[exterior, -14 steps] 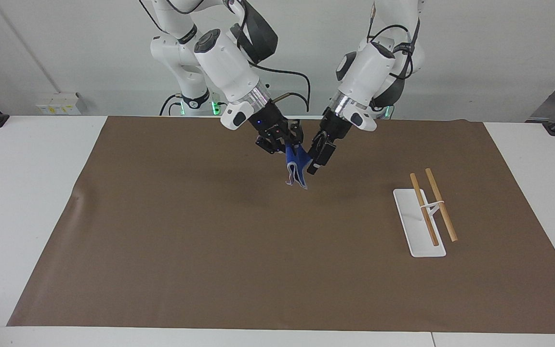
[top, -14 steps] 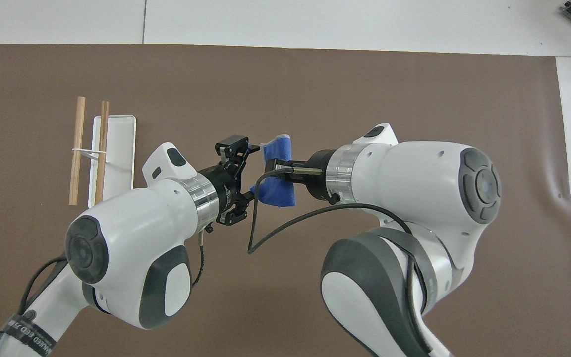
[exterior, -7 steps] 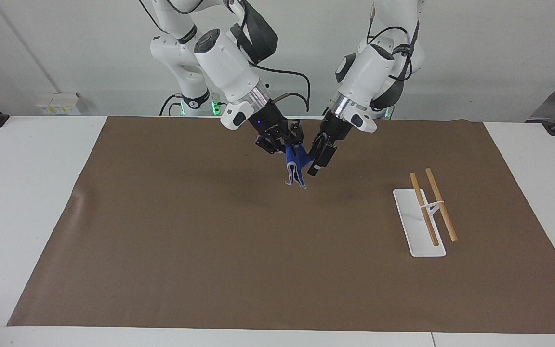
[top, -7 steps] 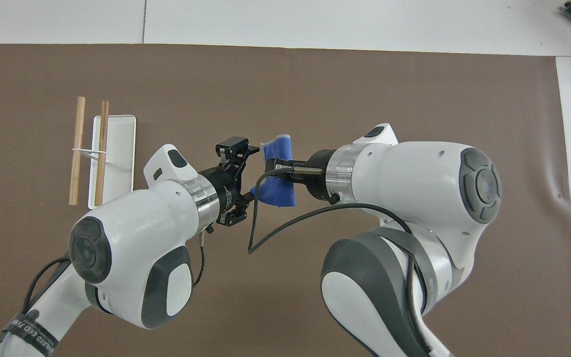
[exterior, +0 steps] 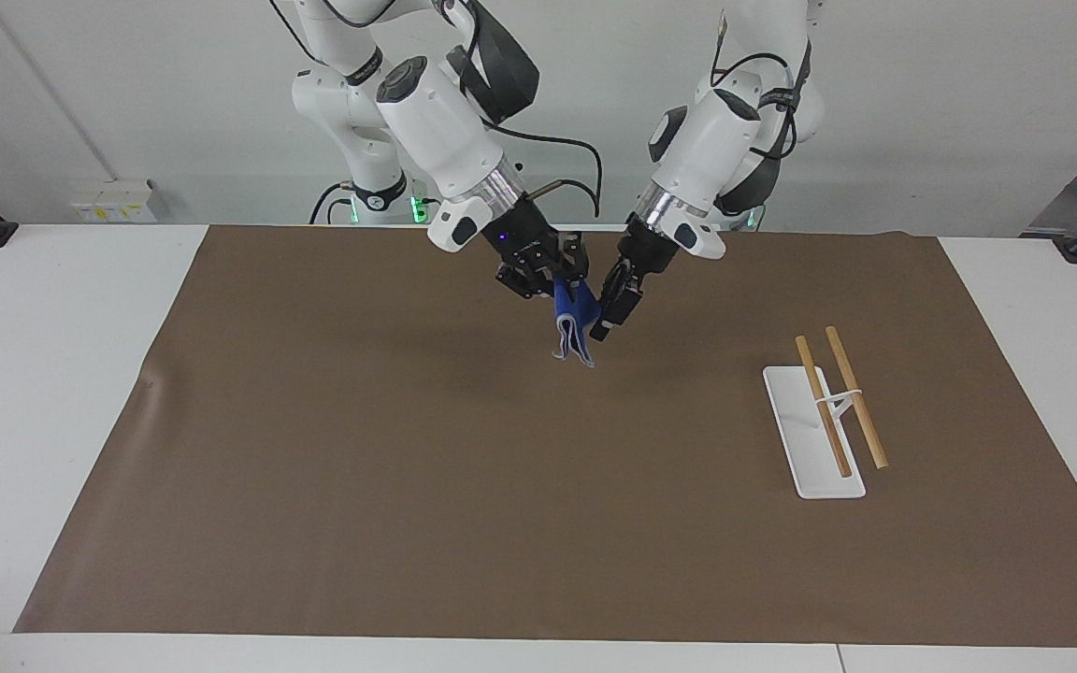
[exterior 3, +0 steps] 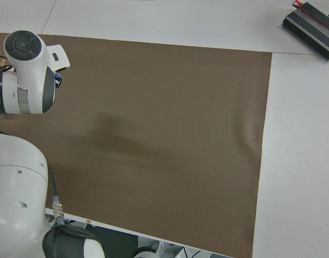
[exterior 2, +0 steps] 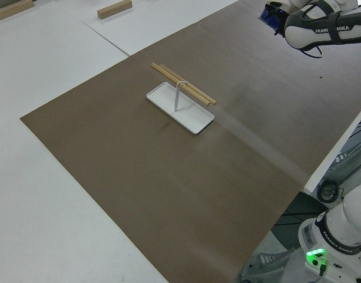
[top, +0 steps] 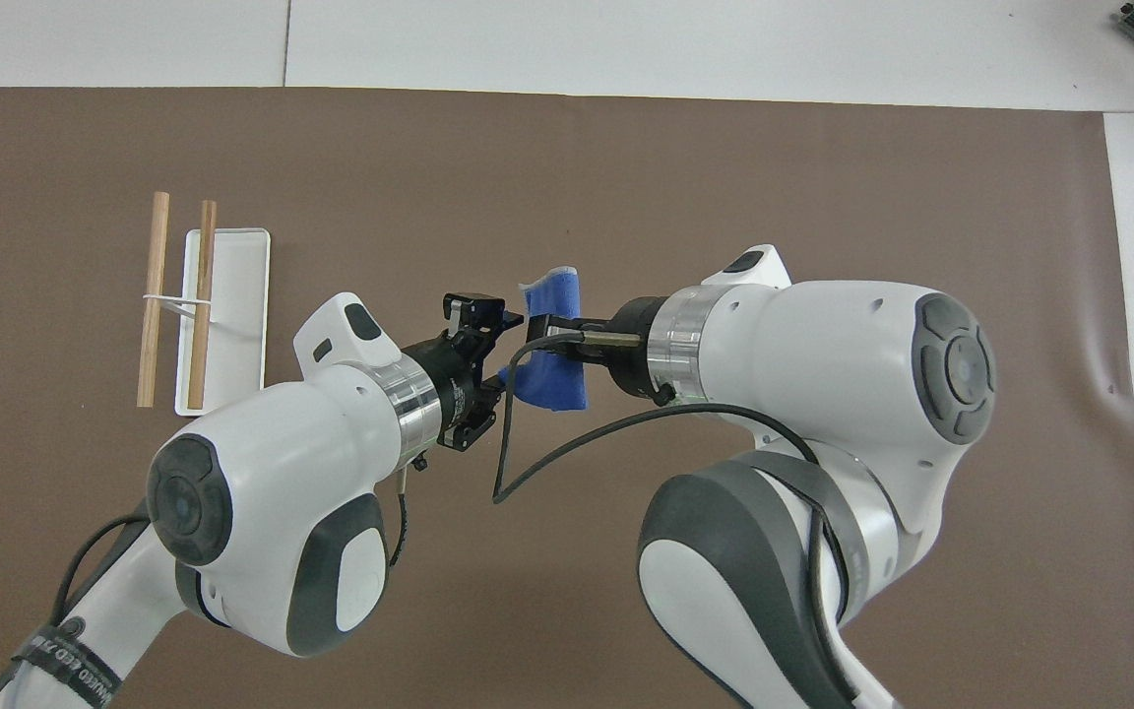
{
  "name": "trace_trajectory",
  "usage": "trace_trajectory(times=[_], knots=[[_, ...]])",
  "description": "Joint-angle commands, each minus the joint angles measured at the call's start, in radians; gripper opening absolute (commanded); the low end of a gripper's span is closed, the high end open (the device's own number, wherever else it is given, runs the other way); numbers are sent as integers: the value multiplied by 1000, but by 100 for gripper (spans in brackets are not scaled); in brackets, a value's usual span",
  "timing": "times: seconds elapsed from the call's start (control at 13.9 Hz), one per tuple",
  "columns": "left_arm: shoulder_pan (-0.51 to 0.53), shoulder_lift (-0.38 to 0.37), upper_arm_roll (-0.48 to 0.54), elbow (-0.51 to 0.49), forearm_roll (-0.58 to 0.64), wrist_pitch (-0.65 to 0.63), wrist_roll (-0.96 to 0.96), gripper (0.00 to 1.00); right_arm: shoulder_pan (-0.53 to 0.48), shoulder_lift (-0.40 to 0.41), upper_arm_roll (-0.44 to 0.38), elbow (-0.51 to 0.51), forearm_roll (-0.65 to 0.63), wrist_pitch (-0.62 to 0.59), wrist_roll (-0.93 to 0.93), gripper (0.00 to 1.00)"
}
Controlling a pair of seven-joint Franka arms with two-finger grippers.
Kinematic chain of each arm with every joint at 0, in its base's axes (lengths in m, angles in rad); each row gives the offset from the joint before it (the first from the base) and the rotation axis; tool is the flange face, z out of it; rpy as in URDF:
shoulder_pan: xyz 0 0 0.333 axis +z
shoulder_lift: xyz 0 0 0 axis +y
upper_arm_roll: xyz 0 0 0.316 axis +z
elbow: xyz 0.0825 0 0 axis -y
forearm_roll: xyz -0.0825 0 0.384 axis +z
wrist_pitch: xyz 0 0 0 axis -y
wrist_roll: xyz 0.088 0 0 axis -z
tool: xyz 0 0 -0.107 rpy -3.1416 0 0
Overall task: Right arm passes towel to left arm to hang
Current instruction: 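Close the left gripper on the towel beside the right gripper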
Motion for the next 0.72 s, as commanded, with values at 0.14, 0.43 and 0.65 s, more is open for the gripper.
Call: trace_trajectory(times=[0.14,0.43,0.65], knots=[[-26,-10,14,-14,-25,-7,29,37,-14,-9,4,1,28,-14,-26,0],[-24,-22,16,-32,-25,-52,111,23,-14,-9,4,1,28,-16,-26,0],[-24,-31,16,-50,-25,-79,206,0,-14,-9,4,1,27,-16,-24,0]])
